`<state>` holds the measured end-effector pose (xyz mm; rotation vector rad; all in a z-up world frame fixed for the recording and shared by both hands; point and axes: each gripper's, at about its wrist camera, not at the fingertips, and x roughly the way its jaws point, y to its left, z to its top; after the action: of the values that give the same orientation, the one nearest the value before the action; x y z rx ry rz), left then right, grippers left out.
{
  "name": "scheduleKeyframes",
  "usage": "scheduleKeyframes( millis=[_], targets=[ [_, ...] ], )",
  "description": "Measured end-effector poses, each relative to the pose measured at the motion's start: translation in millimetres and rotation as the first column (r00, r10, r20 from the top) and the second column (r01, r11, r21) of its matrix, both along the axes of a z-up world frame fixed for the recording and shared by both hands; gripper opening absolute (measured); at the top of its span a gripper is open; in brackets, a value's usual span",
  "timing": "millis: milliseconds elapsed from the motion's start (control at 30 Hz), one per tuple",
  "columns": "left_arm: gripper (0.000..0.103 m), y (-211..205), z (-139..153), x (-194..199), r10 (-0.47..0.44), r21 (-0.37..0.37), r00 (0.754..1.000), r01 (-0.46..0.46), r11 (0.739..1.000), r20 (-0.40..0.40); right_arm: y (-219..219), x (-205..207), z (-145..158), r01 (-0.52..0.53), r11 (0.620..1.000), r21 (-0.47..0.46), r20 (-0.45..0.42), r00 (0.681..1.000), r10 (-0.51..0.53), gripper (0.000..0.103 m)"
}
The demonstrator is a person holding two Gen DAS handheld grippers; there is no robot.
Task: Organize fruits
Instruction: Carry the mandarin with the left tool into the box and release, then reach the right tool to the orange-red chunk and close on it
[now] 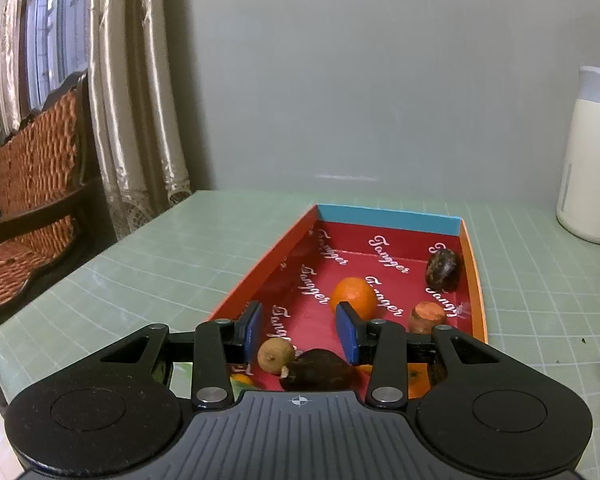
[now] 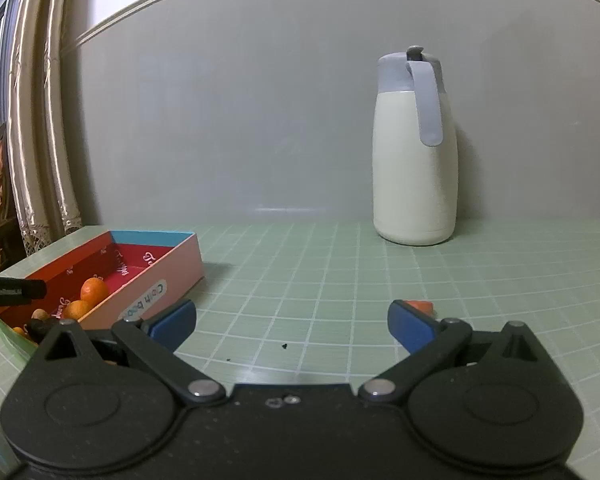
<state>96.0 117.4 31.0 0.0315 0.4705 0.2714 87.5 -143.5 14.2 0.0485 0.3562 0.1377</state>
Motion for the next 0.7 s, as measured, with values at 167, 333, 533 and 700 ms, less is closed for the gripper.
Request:
scheduleKeyframes(
  millis=[167, 333, 533, 700],
  targets=[
    [0.066, 5, 7, -13, 0.061, -0.033, 0.997, -0.060, 0.998, 0.041, 5, 2, -2, -0.007, 1.000, -0.011, -0.004, 1.000, 0.007, 0.103],
    [0.073, -3, 9, -23, 0.036, -0.026, 0.997, -0.034, 0.999, 0.072, 4, 7, -4, 0.003, 1.000, -0.018, -0.019, 1.000, -0.003, 0.103],
    [0.075, -15, 3, -32, -0.015, -0.002, 0.995, 0.016, 1.000, 0.095, -6, 12, -4, 0.041, 0.999, -0.021, -0.029, 0.999, -0.042, 0.103],
    [0.075, -19, 1, -33, -0.015, -0.018, 0.994, 0.017, 1.000, 0.104, -18, 19, -5, 0.087, 0.996, -0.017, -0.048, 0.995, -0.088, 0.103]
  ],
)
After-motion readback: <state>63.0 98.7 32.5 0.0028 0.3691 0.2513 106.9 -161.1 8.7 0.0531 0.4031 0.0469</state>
